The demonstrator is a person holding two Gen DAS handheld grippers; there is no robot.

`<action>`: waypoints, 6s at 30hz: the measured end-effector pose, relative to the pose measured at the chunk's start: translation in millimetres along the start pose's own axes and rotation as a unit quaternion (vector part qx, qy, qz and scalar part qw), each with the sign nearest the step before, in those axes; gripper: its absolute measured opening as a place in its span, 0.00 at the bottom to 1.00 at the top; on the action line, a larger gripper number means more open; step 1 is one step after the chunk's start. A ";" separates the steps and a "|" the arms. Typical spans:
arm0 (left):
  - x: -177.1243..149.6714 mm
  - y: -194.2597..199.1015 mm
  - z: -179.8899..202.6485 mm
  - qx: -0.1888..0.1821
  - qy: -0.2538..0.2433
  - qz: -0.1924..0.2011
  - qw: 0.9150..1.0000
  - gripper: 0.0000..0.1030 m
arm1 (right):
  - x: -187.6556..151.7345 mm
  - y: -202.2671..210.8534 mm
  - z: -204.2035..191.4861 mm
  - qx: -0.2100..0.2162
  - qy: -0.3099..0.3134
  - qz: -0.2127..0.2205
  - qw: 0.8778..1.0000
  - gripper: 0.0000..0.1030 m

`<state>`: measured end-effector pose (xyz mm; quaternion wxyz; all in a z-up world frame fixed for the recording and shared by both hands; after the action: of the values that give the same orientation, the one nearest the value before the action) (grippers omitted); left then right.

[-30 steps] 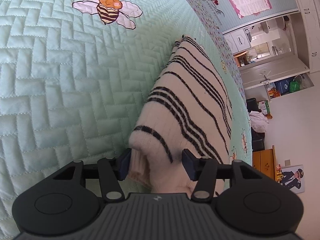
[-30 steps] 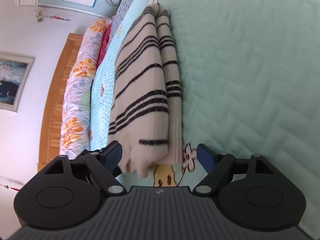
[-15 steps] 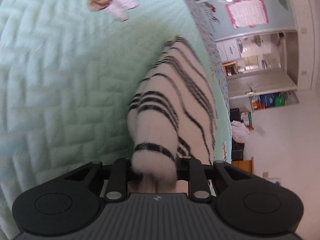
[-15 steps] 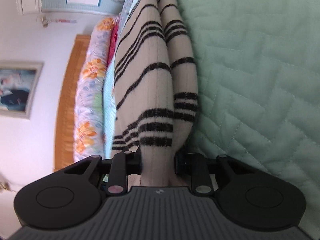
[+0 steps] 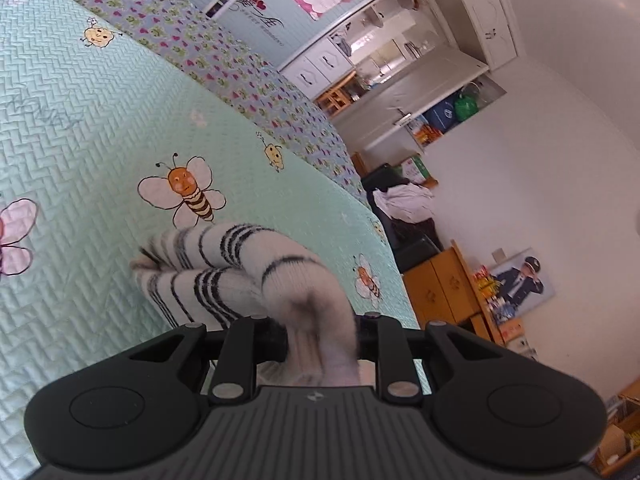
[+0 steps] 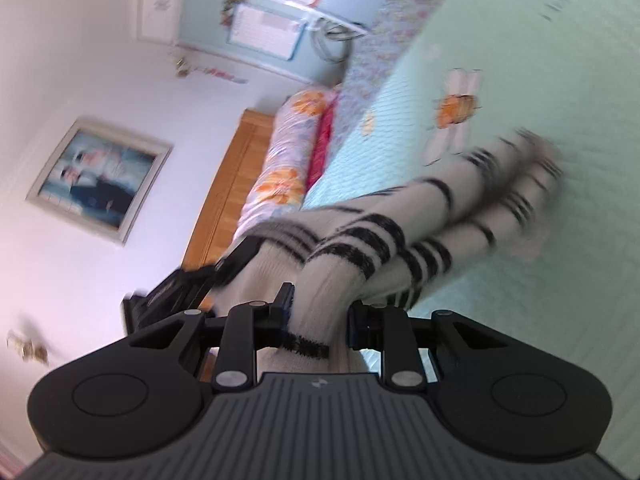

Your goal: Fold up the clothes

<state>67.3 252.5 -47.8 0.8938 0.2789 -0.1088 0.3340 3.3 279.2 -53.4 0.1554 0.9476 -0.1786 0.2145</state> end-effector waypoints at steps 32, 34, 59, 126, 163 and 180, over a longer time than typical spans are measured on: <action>-231.9 114.2 -135.2 0.162 0.292 0.116 0.935 0.56 | -78.9 3.7 80.1 -0.068 0.011 -0.094 0.993 0.77; -233.7 109.9 -149.5 0.188 0.322 0.131 0.919 0.60 | -84.4 1.7 89.0 -0.065 0.003 -0.088 0.994 0.77; -183.3 92.6 -190.0 0.150 0.366 0.234 0.888 0.37 | -41.2 -88.2 141.6 -0.057 0.005 -0.184 0.981 0.81; -173.8 -266.2 76.4 0.152 -0.232 0.006 0.961 0.59 | 76.7 237.4 192.0 -0.249 0.124 0.194 0.941 0.66; -107.4 -284.5 69.4 0.474 -0.092 -0.181 0.857 0.71 | 148.0 136.7 193.1 -0.406 0.166 -0.303 0.846 0.82; -111.4 -282.6 64.6 0.497 -0.088 -0.179 0.845 0.71 | 135.2 136.8 196.0 -0.430 0.190 -0.332 0.817 0.82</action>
<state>168.7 -19.7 -157.5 0.6665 0.7286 0.0449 0.1516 130.8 48.3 -129.7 0.6400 0.7263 0.1063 0.2272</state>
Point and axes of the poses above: each gripper's, at about its wrist camera, not at the fingertips, and y roughly against the way its jaws point, z to its right, x to its top, the point moved 10 cm from there along -y, roughly the way its jaws point, and after that the axes turned 9 degrees about y, right-handed, at the moved point
